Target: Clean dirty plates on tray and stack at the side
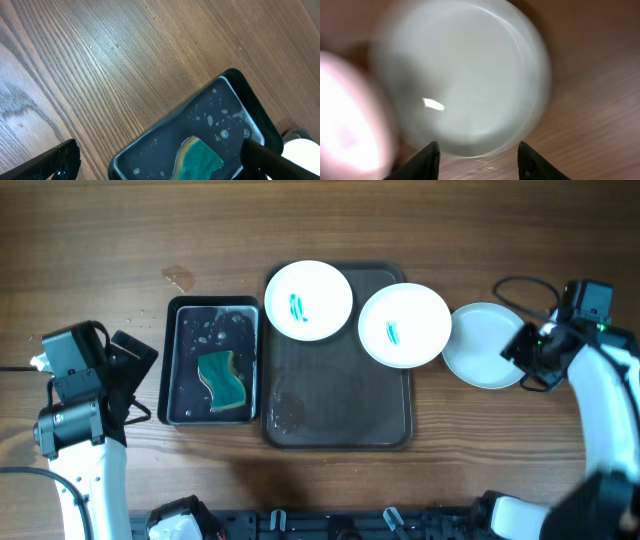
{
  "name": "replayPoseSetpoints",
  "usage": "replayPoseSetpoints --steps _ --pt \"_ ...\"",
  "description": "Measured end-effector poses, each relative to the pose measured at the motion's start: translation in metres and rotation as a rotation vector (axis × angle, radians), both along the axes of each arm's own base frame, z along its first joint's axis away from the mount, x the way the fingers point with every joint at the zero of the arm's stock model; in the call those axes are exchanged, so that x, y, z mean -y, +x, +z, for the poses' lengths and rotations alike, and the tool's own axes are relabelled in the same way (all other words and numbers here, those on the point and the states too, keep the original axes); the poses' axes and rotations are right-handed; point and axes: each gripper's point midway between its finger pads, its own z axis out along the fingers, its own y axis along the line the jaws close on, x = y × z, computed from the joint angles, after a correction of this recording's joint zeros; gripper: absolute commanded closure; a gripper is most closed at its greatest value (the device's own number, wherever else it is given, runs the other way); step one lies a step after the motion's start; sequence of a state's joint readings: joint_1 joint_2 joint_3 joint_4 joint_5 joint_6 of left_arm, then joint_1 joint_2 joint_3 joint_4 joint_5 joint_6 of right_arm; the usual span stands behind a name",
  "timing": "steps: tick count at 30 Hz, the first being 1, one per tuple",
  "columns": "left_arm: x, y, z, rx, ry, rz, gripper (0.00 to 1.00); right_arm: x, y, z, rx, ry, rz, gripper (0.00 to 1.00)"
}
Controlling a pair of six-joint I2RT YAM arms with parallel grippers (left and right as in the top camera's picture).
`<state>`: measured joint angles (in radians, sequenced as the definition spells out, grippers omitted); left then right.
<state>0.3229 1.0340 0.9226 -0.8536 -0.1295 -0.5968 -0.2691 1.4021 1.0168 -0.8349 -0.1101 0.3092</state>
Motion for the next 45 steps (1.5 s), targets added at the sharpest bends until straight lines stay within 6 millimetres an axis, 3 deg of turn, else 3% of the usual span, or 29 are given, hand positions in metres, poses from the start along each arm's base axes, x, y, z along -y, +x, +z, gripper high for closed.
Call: replayPoseSetpoints --steps 3,4,5,7,10,13,16,19,21,28,30,34,36,38,40,45 --pt "0.0 0.0 0.0 0.0 0.0 0.0 0.0 -0.05 0.021 0.051 0.215 -0.01 0.255 0.54" --pt "0.0 0.0 0.0 0.0 0.0 0.0 0.0 -0.054 0.022 0.053 0.226 -0.018 0.287 0.54" --pt "0.0 0.0 0.0 0.0 0.0 0.0 0.0 -0.075 0.032 0.063 0.29 -0.031 0.371 0.51" --pt "0.0 0.0 0.0 -0.001 0.0 0.0 0.0 -0.088 0.051 0.063 0.339 -0.082 0.43 0.48" --pt "0.0 0.0 0.0 -0.001 0.0 0.0 0.0 -0.094 0.081 0.038 0.336 -0.124 0.467 0.48" --pt "0.0 0.0 0.0 -0.001 0.0 0.0 0.0 -0.091 0.099 -0.009 0.263 -0.144 0.501 0.48" --pt "0.0 -0.001 0.0 -0.003 -0.001 0.0 0.0 -0.091 0.104 -0.044 0.204 -0.138 0.522 0.67" --pt "0.0 -0.001 0.0 -0.003 -0.001 0.0 0.0 -0.091 0.097 -0.062 0.15 -0.129 0.534 0.78" --pt "0.0 0.0 0.0 -0.002 -0.001 0.0 0.0 -0.091 0.089 -0.069 0.107 -0.119 0.54 0.96" --pt "0.0 0.0 0.0 -0.002 -0.001 0.0 0.0 -0.086 0.057 -0.078 -0.033 -0.075 0.449 0.96" --pt "0.0 0.0 0.0 -0.002 -0.001 0.0 0.0 -0.085 0.045 -0.064 -0.047 -0.071 0.423 0.96" --pt "0.0 -0.001 0.0 -0.003 -0.001 0.0 0.0 -0.086 0.016 -0.008 0.005 -0.061 0.382 0.96" --pt "0.0 -0.001 0.0 -0.003 -0.001 0.0 0.0 -0.096 -0.007 0.017 0.028 -0.029 0.386 0.96" --pt "0.0 0.0 0.0 -0.002 -0.001 0.0 0.0 -0.109 -0.017 0.027 0.043 0.001 0.401 0.96" --pt "0.0 -0.001 0.0 -0.003 -0.001 0.0 0.0 -0.134 -0.025 0.018 0.035 0.046 0.432 0.96" --pt "-0.002 0.007 0.006 0.037 0.012 0.0 0.0 -0.19 -0.063 -0.055 -0.072 0.129 0.461 0.96"
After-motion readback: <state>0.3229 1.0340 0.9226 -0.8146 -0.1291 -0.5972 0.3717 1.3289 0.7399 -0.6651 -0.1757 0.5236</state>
